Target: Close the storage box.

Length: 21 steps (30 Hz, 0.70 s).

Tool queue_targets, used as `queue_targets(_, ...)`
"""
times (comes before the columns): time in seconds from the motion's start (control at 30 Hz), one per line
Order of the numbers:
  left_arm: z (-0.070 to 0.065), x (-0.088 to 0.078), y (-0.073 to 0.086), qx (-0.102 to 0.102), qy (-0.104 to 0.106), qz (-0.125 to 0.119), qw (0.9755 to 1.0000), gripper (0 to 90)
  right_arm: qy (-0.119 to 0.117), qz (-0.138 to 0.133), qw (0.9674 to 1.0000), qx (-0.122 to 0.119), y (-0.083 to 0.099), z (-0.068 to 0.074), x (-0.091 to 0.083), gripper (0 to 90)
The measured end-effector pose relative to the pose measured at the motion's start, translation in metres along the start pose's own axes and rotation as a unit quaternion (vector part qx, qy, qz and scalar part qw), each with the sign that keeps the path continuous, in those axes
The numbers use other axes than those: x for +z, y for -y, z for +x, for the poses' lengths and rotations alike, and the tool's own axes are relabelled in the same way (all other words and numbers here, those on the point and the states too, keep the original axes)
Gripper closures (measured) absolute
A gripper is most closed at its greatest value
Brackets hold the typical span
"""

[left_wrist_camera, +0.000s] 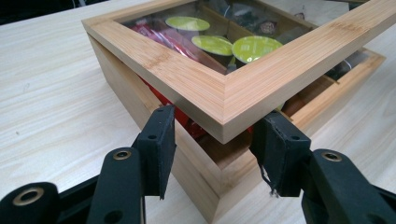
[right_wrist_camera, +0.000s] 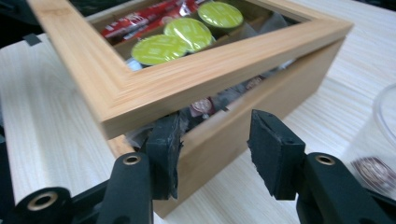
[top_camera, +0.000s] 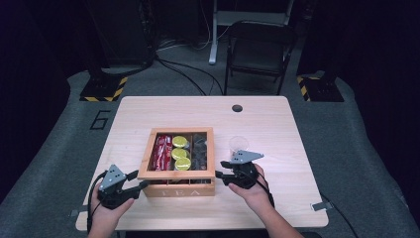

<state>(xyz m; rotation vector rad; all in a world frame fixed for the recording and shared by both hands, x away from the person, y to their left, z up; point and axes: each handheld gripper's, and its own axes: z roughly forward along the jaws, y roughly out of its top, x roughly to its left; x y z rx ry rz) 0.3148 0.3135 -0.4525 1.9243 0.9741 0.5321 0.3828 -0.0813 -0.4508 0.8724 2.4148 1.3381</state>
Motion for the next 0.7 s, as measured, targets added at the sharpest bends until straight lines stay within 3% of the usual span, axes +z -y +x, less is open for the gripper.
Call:
queue_targets(0.07,-0.001,0.002,0.003,-0.003,0.002,0.004,1.0000,49.8,0.003,0.010,0.9999,-0.004,0.001,0.001,0.002,53.5)
queue_targets(0.1,-0.001,0.003,0.005,-0.002,0.005,0.010,0.9999,49.8,0.003,0.029,0.9993,-0.025,0.001,0.002,0.004,53.8)
queue_targets(0.2,-0.004,0.006,0.008,0.005,0.007,0.030,0.9995,49.7,-0.001,0.051,0.9979,-0.041,0.001,0.002,0.007,53.8)
queue_targets(0.23,-0.005,0.008,0.010,0.009,0.005,0.043,0.9990,49.7,0.002,0.068,0.9965,-0.049,0.002,0.004,0.010,53.8)
queue_targets(0.33,-0.005,0.009,0.011,0.014,0.003,0.057,0.9983,49.5,0.009,0.077,0.9949,-0.064,0.003,0.005,0.010,53.8)
queue_targets(0.37,-0.006,0.010,0.012,0.016,0.003,0.076,0.9970,49.2,0.020,0.086,0.9925,-0.084,0.001,0.006,0.008,53.6)
queue_targets(0.47,-0.007,0.005,0.015,0.016,-0.002,0.070,0.9974,45.5,0.029,0.075,0.9937,-0.079,-0.003,0.006,0.002,51.9)
queue_targets(0.53,-0.007,0.003,0.015,0.012,-0.008,0.068,0.9976,43.1,0.035,0.068,0.9932,-0.087,-0.006,0.007,-0.002,51.0)
queue_targets(0.6,-0.005,-0.001,0.014,0.004,-0.010,0.053,0.9985,42.2,0.029,0.058,0.9948,-0.078,-0.005,0.007,-0.001,50.2)
queue_targets(0.7,-0.004,-0.001,0.013,-0.003,-0.002,0.050,0.9987,41.9,0.009,0.051,0.9969,-0.059,-0.004,0.006,0.001,49.3)
